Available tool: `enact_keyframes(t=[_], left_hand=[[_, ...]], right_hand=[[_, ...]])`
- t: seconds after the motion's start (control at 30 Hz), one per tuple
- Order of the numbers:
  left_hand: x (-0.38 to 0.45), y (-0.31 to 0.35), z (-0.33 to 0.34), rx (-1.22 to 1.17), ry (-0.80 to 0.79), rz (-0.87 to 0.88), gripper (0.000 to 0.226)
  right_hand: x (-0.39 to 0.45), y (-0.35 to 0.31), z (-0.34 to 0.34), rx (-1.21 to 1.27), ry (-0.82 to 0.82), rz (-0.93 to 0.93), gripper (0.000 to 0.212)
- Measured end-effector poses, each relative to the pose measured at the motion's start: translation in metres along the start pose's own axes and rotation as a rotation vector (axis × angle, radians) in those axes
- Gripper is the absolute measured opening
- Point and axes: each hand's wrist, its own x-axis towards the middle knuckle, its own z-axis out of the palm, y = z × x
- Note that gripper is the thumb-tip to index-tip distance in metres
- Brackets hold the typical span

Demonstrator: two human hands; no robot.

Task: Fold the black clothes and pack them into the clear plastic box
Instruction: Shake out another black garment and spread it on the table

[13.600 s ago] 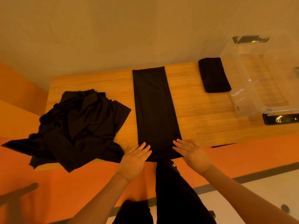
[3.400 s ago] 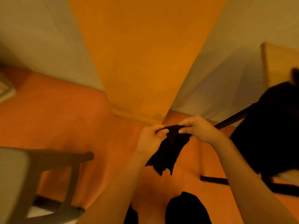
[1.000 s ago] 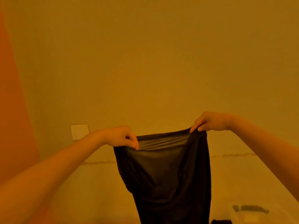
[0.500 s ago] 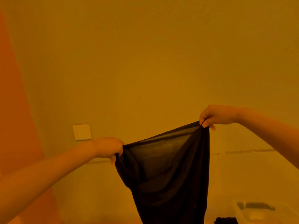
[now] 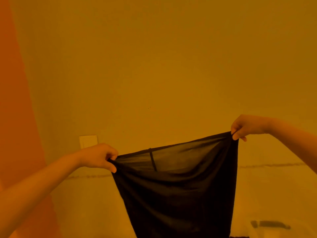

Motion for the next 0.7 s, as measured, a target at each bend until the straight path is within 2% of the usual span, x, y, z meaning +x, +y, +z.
enact_keyframes(t=[0.03, 0.1, 0.23, 0.3, 0.4, 0.47, 0.5, 0.6, 0.7], left_hand=[[-0.001, -0.002, 0.002, 0.057, 0.026, 0.016, 0.042], [-0.005, -0.005, 0.005, 0.092, 0.096, 0.054, 0.036], [-0.01, -0.001, -0.002, -0.208, 0.234, 0.03, 0.044], [-0.009, 0.0, -0.004, -0.335, 0.344, -0.006, 0.04], [-0.004, 0.005, -0.005, -0.708, 0.569, -0.087, 0.025], [0.001, 0.014, -0.008, -0.908, 0.664, -0.077, 0.023], [0.004, 0.018, -0.011, -0.952, 0.698, -0.075, 0.024], [0.015, 0.032, -0.02, -1.029, 0.766, -0.098, 0.024], [0.029, 0.035, -0.021, -0.962, 0.705, -0.174, 0.026]], right_hand=[[0.0, -0.002, 0.003, -0.074, -0.018, 0.013, 0.021], [0.001, -0.005, 0.009, -0.185, -0.038, 0.033, 0.022], [0.004, -0.004, 0.022, -0.306, -0.017, -0.035, 0.028], [0.002, -0.001, 0.023, -0.272, 0.011, -0.077, 0.033], [-0.003, 0.005, 0.02, 0.072, 0.102, -0.15, 0.034], [-0.008, 0.004, 0.017, 0.371, 0.169, -0.21, 0.022], [-0.01, 0.001, 0.015, 0.518, 0.201, -0.249, 0.016], [-0.007, -0.008, 0.013, 0.882, 0.272, -0.367, 0.047], [0.001, -0.034, 0.013, 1.067, 0.24, -0.471, 0.046]])
